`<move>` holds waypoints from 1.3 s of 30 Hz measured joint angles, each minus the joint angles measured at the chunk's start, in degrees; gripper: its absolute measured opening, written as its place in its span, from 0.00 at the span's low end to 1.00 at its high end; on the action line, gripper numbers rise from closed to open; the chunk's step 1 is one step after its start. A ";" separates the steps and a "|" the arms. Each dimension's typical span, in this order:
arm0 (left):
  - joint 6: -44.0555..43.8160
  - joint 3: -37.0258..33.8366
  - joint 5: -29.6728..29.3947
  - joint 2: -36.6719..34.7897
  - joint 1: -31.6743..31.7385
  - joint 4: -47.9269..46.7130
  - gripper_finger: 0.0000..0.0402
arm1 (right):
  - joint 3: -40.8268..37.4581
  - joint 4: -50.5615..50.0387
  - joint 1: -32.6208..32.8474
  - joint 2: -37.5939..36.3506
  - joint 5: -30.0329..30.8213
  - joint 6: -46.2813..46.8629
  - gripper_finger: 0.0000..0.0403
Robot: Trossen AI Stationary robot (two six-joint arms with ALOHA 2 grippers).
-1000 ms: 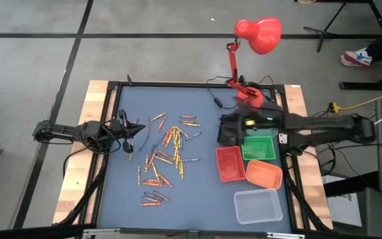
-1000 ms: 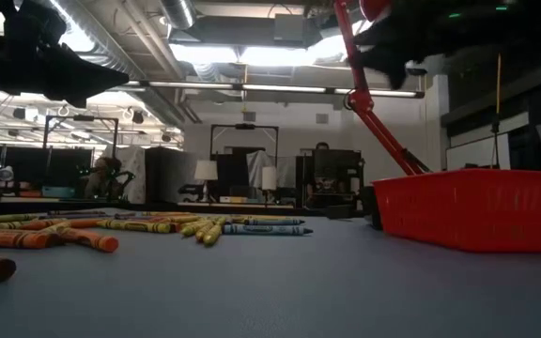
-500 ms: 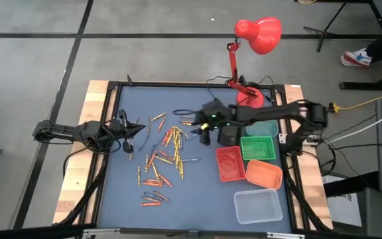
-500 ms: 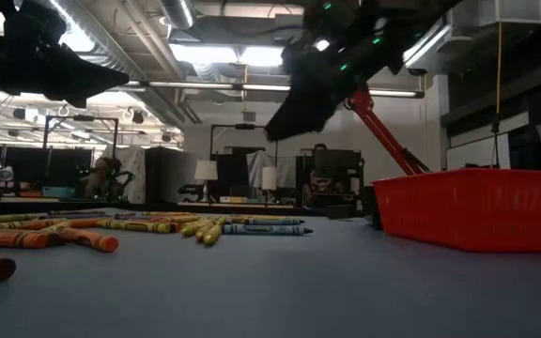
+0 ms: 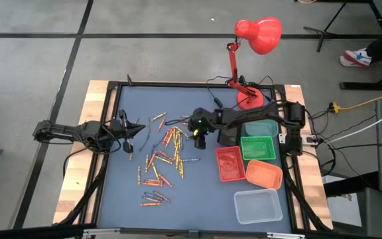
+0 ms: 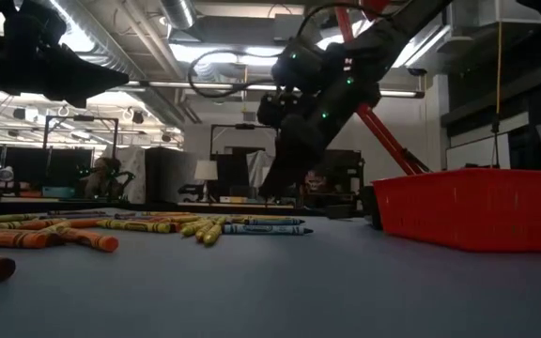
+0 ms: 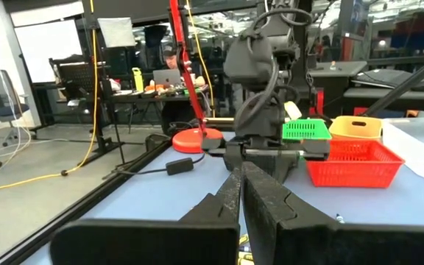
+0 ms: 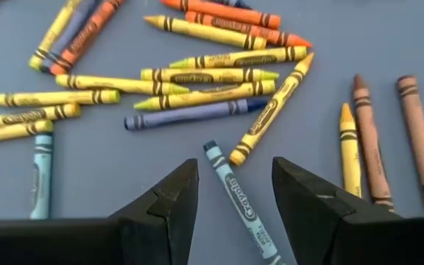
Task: Sort crayons
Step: Put the dark blue crayon into the blue bin
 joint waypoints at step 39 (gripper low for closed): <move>0.00 0.00 -0.04 0.00 0.00 0.00 0.00 | -0.02 -1.92 -0.03 4.48 -0.01 0.06 0.05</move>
